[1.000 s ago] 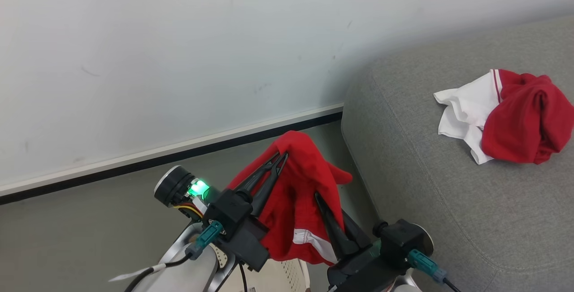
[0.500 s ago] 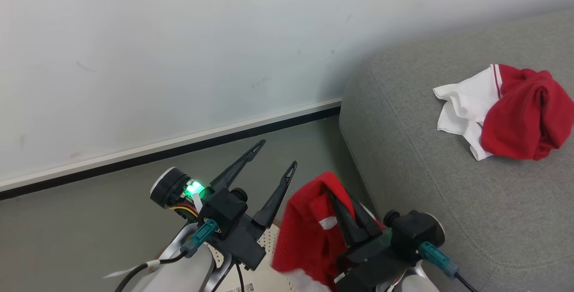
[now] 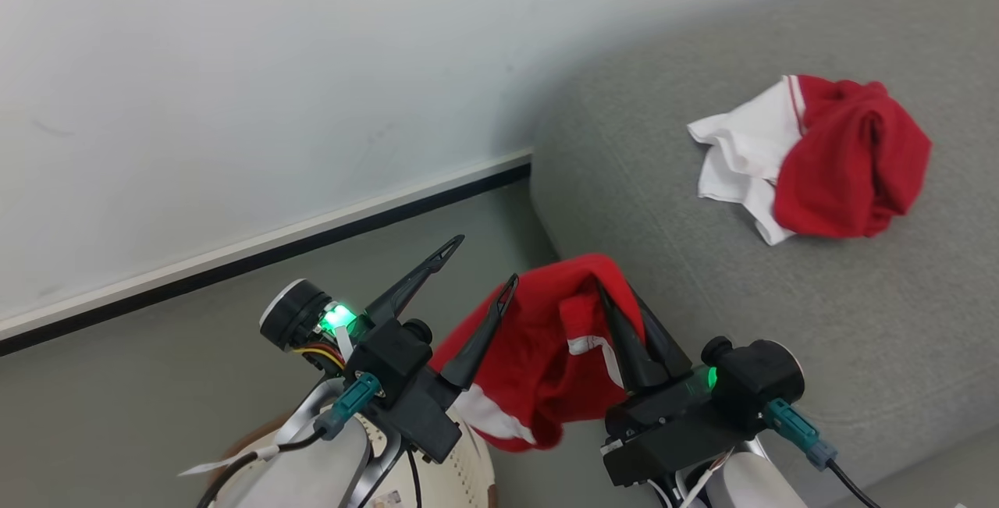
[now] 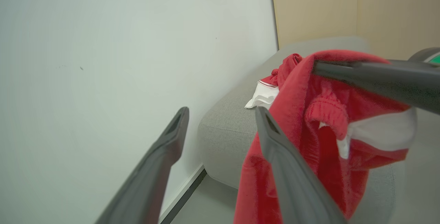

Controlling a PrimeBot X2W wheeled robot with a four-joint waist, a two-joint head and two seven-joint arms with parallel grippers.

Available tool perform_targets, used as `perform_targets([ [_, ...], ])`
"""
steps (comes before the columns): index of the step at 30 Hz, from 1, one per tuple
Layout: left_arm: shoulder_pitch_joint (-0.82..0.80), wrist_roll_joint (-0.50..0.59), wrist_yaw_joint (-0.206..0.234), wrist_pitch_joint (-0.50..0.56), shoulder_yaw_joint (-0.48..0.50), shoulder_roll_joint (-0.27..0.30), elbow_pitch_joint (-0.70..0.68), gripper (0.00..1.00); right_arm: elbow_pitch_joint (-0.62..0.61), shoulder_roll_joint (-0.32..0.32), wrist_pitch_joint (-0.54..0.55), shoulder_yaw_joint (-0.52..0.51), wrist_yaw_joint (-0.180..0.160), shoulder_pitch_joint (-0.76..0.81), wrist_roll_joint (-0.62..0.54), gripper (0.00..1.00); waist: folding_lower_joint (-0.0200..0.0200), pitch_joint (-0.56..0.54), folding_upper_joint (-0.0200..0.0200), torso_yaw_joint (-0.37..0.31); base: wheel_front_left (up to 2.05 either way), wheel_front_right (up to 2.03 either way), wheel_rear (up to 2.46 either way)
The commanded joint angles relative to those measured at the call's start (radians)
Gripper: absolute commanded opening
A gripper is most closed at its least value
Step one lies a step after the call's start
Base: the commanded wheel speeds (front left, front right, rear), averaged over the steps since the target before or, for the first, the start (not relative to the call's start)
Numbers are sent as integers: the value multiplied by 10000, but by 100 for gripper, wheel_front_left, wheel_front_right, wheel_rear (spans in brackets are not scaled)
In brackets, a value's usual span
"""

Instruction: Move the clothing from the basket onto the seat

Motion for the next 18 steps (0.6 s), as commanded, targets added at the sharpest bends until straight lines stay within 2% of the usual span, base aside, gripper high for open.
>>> perform_targets([
  [1, -81, -21, -22, 39, -61, 48, -50, 100, -81, 41, -6, -60, -3, -116, -31, 0, -1, 262, -1, -505, 0, 0, 0],
  [18, -495, 44, -249, 333, -414, 236, -7, 100, -773, 148, -7, -713, -3, -133, -123, 0, -1, 1163, -1, -2269, 0, 0, 0],
])
